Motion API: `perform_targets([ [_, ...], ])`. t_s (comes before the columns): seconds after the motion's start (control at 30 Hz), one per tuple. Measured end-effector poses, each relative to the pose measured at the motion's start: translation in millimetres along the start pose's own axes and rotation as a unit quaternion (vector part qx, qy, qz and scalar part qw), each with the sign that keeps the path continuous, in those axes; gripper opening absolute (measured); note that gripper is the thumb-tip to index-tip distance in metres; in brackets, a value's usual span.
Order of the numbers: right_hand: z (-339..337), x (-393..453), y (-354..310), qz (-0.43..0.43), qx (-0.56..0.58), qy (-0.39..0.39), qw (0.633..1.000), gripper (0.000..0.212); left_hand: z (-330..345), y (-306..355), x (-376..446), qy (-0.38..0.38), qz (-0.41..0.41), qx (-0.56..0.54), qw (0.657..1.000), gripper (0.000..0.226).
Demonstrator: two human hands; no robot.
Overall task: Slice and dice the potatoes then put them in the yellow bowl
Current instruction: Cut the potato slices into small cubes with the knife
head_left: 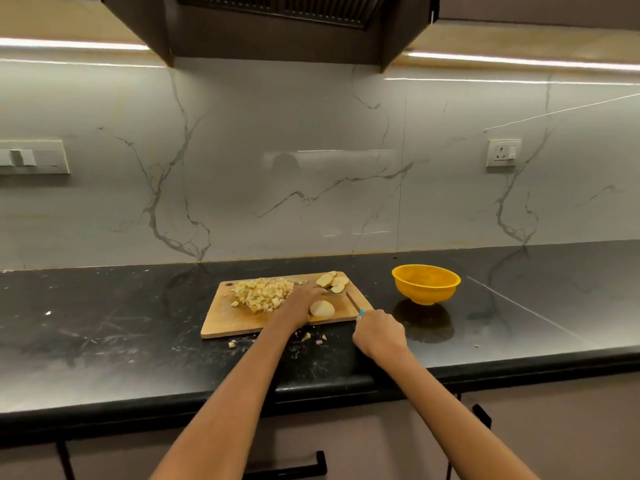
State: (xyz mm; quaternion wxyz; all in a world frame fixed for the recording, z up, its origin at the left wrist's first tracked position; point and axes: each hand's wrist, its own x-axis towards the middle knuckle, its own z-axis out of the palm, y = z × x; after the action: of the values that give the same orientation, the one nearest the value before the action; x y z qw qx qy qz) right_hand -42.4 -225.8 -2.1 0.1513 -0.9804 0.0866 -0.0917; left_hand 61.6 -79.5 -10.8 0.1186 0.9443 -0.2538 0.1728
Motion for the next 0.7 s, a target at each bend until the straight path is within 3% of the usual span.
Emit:
perform_targets([
  [0.1,0.8,7.8,2.6,0.002,0.023,-0.013,1.000,0.030,-0.5,-4.8,20.0,-0.113,0.003,0.004,0.994,0.066],
  [0.2,2.7,12.4,6.0,0.011,0.053,-0.023,0.998,0.031,1.0,-14.8,26.7,-0.156,-0.028,-0.023,0.987,0.061],
  [0.53,-1.7,10.6,8.0,0.026,0.088,-0.056,0.994,0.034,1.5,-14.2,19.0,-0.153,-0.048,0.020,0.987,0.038],
  [0.7,-2.7,10.7,9.4,0.024,0.099,-0.062,0.993,0.034,5.4,-14.3,16.6,-0.098,-0.031,0.010,0.995,0.054],
])
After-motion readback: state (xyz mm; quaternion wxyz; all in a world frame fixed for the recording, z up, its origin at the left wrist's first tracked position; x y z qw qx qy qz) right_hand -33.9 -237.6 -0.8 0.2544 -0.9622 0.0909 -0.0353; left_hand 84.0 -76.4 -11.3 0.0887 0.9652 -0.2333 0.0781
